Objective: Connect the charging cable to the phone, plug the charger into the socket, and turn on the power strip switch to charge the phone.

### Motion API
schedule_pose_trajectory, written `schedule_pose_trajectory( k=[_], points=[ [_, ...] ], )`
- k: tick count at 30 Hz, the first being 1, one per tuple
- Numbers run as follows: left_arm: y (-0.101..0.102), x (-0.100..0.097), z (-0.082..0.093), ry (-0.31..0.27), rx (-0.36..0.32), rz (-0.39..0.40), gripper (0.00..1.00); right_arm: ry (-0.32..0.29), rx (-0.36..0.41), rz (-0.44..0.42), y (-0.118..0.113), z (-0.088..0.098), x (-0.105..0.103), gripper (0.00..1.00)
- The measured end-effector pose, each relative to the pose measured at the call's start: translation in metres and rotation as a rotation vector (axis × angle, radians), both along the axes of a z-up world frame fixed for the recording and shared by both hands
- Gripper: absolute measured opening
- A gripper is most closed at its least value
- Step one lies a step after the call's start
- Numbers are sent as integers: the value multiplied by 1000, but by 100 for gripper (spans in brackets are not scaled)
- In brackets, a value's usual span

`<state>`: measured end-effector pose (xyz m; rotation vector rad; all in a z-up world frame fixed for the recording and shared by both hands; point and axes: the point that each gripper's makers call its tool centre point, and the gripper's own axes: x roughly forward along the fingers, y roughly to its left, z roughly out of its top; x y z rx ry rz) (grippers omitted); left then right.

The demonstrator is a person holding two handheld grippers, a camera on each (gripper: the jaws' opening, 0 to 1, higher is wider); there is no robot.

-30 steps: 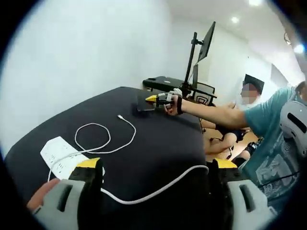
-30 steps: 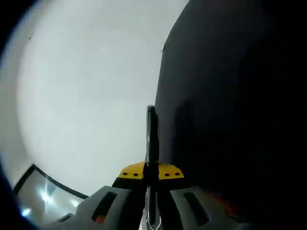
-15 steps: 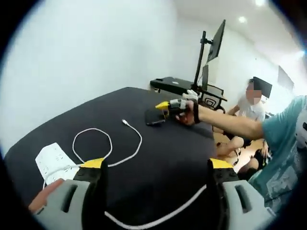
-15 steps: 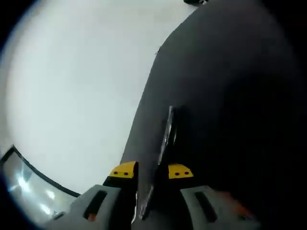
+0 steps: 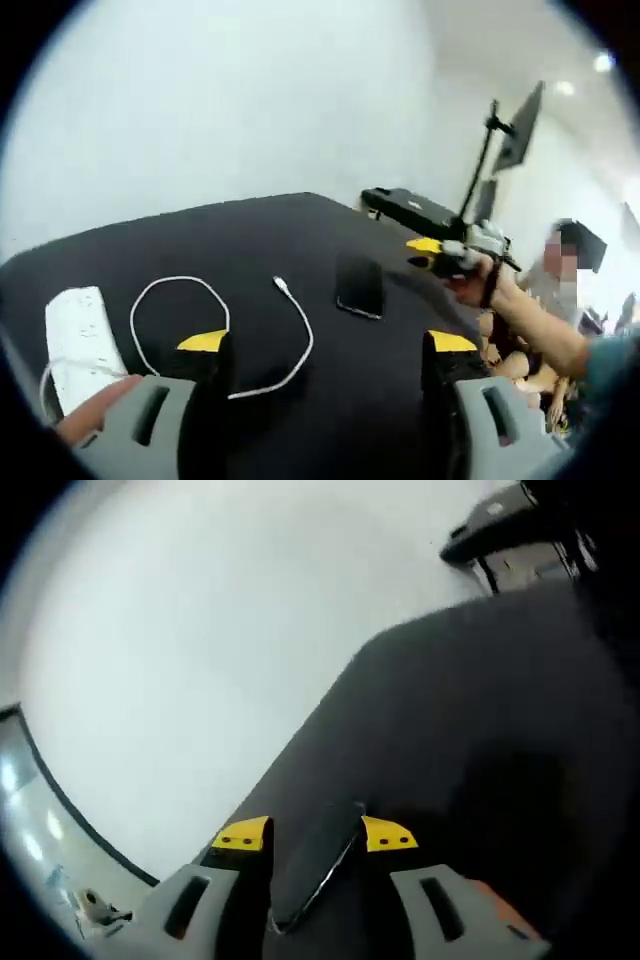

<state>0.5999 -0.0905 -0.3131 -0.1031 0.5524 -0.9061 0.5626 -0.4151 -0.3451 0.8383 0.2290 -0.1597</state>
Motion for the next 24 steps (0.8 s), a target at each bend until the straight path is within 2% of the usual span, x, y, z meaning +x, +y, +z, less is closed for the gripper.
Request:
schedule_pose_trajectory(
  k=[3, 5, 7, 8, 10, 11, 12, 13, 14, 15, 17, 19, 21, 24],
  points=[
    [-13, 14, -3, -15, -50, 102, 69, -9, 6, 9, -12, 2, -3, 31],
    [-21, 24, -15, -25, -14, 143, 69, -12, -27, 18, -17, 2, -4, 31],
    [-28, 31, -22, -40, 6, 168, 68, -54, -123, 52, -20, 9, -2, 30],
    [-35, 36, -27, -41, 17, 173, 69, -121, -166, 96, -16, 20, 0, 31],
    [-45, 44, -34, -44, 16, 200, 72, -186, -258, 141, -13, 31, 1, 34],
    [-49, 46, -37, -44, 15, 201, 72, -208, -338, 178, -9, 36, -1, 35],
    [-53, 48, -40, -39, 14, 209, 72, -209, -388, 205, -8, 36, -2, 35],
    [-57, 51, -44, -34, 22, 219, 71, -211, -468, 272, -2, 37, -3, 35],
    [-58, 54, -47, -54, 50, 231, 71, -210, -486, 295, 1, 36, -4, 36],
    [-62, 60, -52, -66, 83, 234, 69, -201, -532, 366, 8, 33, -7, 37],
    [-70, 62, -60, -64, 114, 238, 67, -189, -593, 451, 10, 30, -8, 43],
    [-76, 66, -66, -55, 124, 238, 65, -196, -654, 544, 14, 29, -13, 55],
    [-79, 71, -69, -49, 128, 244, 65, -187, -695, 597, 12, 28, -17, 58],
    [-83, 81, -74, -36, 139, 255, 64, -189, -760, 724, 20, 27, -31, 68]
  ],
)
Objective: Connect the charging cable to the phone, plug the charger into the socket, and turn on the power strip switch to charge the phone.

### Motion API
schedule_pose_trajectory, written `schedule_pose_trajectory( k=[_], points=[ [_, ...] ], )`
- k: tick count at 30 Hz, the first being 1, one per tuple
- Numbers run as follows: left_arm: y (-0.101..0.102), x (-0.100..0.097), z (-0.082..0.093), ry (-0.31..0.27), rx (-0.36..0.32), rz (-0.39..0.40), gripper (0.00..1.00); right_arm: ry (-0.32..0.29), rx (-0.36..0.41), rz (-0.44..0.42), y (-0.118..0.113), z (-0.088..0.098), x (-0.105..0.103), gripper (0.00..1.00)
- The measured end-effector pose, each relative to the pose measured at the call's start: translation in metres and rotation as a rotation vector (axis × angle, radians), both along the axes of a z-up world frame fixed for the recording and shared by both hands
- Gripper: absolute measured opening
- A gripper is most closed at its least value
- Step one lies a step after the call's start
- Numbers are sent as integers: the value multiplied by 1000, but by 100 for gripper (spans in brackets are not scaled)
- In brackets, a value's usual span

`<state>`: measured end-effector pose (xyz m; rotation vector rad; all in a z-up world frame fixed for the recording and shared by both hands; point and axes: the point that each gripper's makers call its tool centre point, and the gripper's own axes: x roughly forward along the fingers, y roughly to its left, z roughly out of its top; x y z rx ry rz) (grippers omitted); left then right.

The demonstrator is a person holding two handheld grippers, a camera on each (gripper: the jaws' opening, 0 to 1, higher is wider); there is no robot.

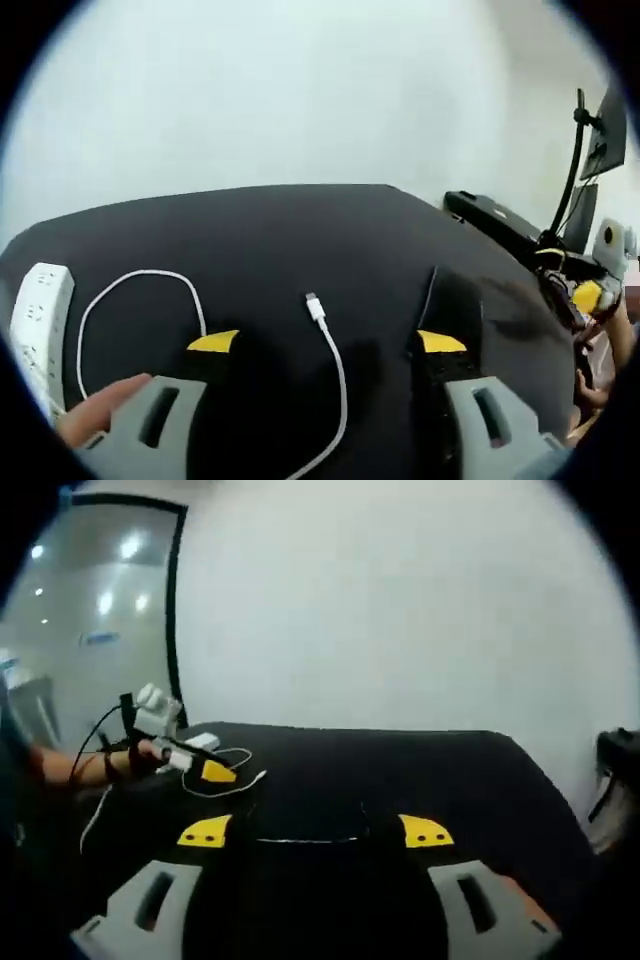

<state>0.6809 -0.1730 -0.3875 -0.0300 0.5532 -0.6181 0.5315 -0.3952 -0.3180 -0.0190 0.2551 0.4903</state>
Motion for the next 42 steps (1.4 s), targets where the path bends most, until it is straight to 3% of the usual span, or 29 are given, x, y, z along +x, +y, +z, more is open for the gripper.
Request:
schedule_pose_trajectory(
  k=[4, 7, 11, 15, 19, 26, 30, 35, 38, 42],
  points=[
    [-7, 6, -5, 3, 28, 6, 62, 8, -41, 122, 11, 5, -21, 81],
    [-10, 8, -9, 12, 39, 10, 59, 8, -104, 138, 6, 5, -27, 83],
    [-16, 13, -15, 21, 53, 19, 54, 17, -122, 137, -2, 2, -31, 80],
    [-19, 15, -22, 22, 73, 38, 50, 3, -87, 111, -13, 1, -31, 77],
    [-17, 22, -22, 15, 76, 68, 37, -4, -61, 83, -23, -2, -29, 73],
    [-22, 27, -25, -6, 65, 97, 33, -20, 5, 55, -32, 0, -27, 68],
    [-18, 25, -26, -32, 83, 114, 22, -28, 15, 45, -33, 2, -26, 67],
    [-15, 26, -27, -89, 111, 108, 15, -35, 21, 32, -37, 4, -24, 66],
    [-16, 26, -27, -81, 102, 102, 6, -32, 23, 31, -36, 2, -22, 66],
    [-20, 20, -28, -100, 121, 72, 5, -23, 20, 29, -33, -2, -21, 66]
  ],
)
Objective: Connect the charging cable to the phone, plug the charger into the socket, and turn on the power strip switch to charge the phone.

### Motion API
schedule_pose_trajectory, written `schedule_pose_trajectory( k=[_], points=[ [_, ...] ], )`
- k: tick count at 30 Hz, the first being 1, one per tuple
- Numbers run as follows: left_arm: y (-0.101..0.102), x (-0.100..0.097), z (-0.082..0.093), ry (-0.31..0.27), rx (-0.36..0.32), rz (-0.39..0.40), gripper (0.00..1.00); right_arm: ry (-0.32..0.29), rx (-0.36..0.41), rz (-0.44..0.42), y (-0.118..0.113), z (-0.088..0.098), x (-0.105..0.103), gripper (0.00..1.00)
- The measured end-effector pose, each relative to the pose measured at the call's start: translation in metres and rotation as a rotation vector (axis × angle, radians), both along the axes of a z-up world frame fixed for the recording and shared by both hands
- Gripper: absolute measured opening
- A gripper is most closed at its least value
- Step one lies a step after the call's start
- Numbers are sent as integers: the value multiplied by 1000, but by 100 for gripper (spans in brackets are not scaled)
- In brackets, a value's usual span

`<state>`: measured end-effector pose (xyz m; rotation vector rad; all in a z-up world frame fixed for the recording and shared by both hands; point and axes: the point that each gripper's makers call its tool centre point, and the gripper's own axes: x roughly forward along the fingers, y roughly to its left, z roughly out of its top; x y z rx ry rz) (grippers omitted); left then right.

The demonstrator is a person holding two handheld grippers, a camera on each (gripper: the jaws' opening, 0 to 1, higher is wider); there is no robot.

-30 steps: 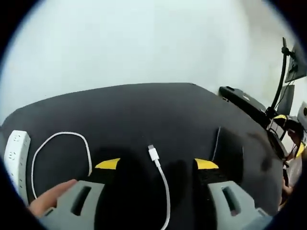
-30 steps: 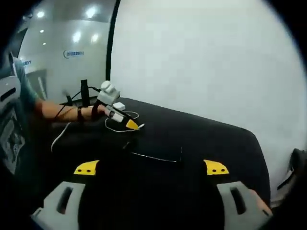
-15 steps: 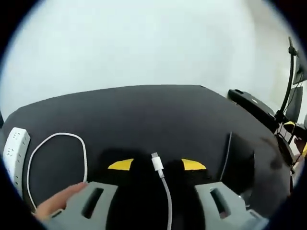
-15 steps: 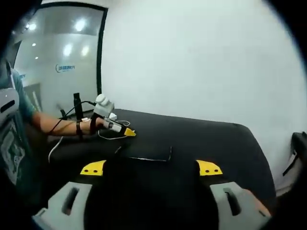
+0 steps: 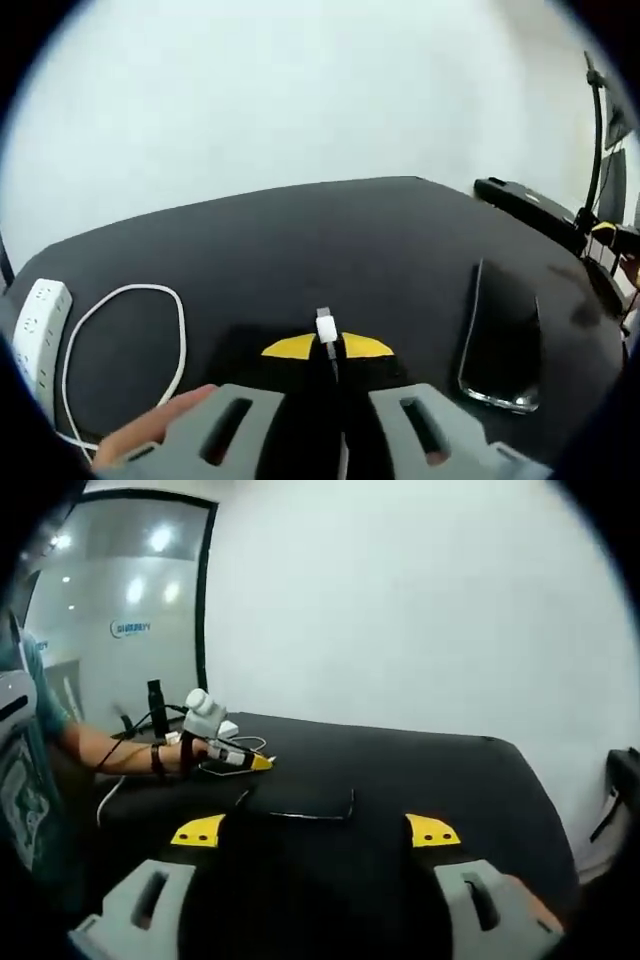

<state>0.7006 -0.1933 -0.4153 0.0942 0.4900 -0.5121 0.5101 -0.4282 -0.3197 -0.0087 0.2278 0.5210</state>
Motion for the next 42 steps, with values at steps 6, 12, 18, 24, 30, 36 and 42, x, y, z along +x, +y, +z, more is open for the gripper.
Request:
schedule_pose_trajectory(
  k=[6, 12, 18, 24, 30, 36, 42],
  points=[
    [-2, -1, 3, 30, 13, -93, 4, 2, 11, -6, 3, 1, 3, 65],
    [-6, -27, 9, 97, 26, -217, 4, -7, 45, 42, 14, 3, 5, 74],
    [-5, -56, 22, 155, 66, -353, 3, 20, 12, 124, 35, -10, 6, 89],
    [-4, -93, 28, 224, 153, -517, 3, 44, -27, 132, 45, -23, 15, 88],
    [-7, -114, 28, 277, 241, -638, 3, 39, 3, 144, 50, -23, 27, 90],
    [-16, -133, 10, 326, 457, -756, 3, 64, 1, 198, 64, -33, 30, 93],
    [-25, -127, 9, 352, 581, -778, 3, 82, -54, 199, 62, -49, 38, 93]
  ],
)
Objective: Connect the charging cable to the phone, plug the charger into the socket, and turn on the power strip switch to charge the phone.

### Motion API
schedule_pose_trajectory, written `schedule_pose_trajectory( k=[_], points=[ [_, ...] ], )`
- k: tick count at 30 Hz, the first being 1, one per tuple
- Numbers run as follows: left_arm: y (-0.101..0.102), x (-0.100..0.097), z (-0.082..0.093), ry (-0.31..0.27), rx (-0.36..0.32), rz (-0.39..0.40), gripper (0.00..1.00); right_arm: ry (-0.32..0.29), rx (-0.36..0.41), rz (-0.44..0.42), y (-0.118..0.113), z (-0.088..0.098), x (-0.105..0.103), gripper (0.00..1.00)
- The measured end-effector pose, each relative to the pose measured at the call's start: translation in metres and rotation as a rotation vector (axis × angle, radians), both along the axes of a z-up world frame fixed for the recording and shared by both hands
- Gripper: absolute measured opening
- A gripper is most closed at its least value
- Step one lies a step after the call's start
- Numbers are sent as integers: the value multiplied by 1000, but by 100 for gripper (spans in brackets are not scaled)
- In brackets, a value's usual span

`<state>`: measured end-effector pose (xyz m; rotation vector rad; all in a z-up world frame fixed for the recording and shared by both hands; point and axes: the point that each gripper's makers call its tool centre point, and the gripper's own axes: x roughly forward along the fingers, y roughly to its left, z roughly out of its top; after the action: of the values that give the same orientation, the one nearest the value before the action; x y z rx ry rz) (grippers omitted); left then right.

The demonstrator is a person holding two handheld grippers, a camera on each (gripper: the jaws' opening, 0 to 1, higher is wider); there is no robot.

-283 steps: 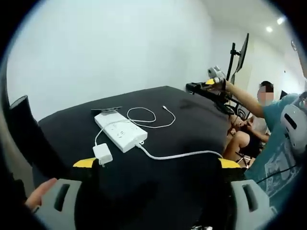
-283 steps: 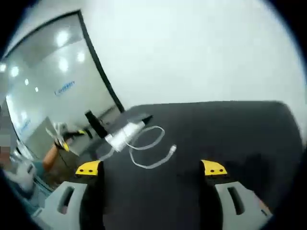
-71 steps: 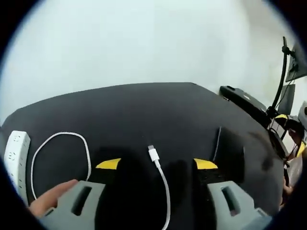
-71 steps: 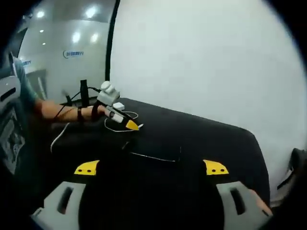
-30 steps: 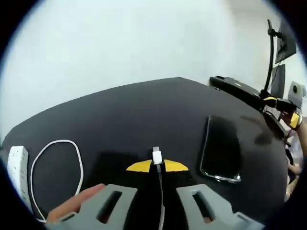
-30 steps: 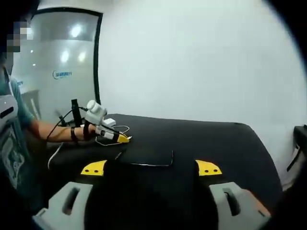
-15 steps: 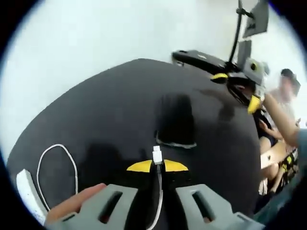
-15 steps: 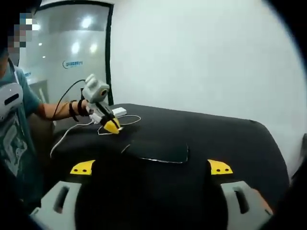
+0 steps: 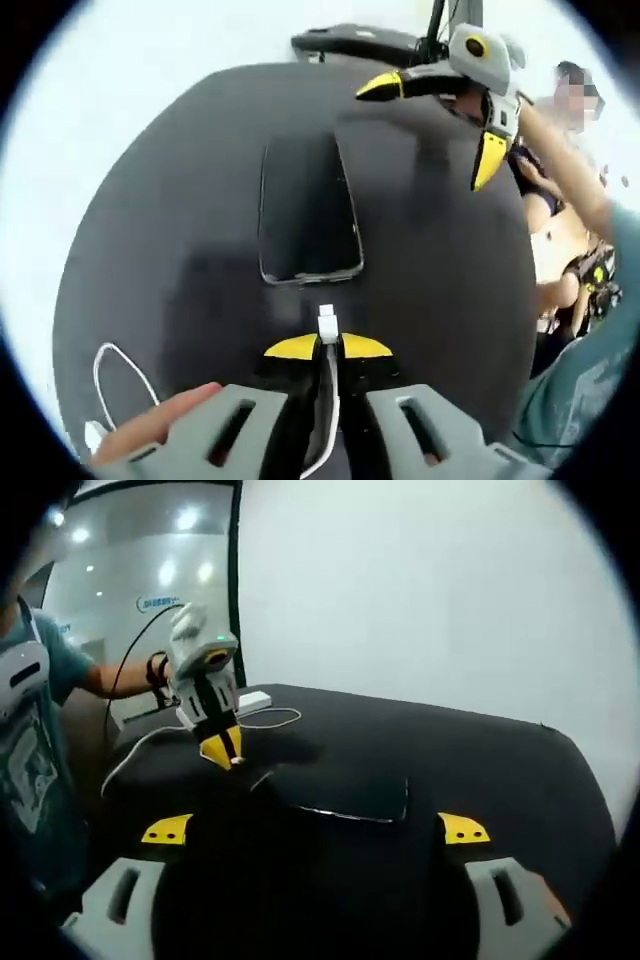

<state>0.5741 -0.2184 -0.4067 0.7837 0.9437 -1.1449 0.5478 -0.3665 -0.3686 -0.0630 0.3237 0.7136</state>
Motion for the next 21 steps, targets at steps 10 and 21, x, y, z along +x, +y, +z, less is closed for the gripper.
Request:
schedule_pose_trajectory(
  k=[10, 21],
  points=[
    [-6, 4, -12, 62, 124, -21, 3, -2, -5, 10, -3, -6, 15, 93],
    [-7, 3, -19, 87, 204, -42, 3, 7, -11, 4, -7, -16, 28, 93]
  ],
)
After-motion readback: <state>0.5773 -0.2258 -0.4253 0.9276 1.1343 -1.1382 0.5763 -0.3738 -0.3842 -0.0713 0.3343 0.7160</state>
